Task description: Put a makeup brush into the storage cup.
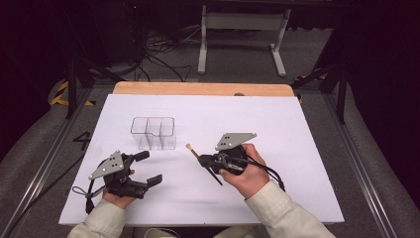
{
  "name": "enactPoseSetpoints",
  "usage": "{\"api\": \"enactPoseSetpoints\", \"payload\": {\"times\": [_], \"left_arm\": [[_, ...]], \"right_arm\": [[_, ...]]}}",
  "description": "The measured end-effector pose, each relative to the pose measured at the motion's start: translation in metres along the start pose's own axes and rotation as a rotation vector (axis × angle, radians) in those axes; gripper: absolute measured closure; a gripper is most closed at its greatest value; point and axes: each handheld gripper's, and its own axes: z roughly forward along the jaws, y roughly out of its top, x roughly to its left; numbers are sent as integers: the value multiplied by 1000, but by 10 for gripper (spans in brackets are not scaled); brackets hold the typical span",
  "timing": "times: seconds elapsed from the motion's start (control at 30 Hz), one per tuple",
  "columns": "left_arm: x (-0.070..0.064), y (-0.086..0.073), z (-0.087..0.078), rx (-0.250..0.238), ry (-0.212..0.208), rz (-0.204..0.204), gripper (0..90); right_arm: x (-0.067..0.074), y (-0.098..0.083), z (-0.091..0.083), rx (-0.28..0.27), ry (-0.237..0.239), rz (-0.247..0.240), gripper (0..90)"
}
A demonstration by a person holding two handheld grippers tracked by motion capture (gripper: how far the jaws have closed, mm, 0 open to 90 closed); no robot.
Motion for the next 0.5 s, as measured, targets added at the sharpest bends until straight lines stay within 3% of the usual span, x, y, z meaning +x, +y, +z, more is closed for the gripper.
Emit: {"api": "enactPoseSetpoints", "payload": {"times": [0.03,0.3,0.5], "left_arm": [[-2,3,2,-1,-10,10,48],[-6,9,10,-22,-44,5,66],[-5,11,14,-20,-45,6,75]], "right_arm": [[0,-4,-3,-40,2,-1,841],[1,-18,-10,-188,11,-26,841],[-2,-21,-17,-260,20,-50,841]]}}
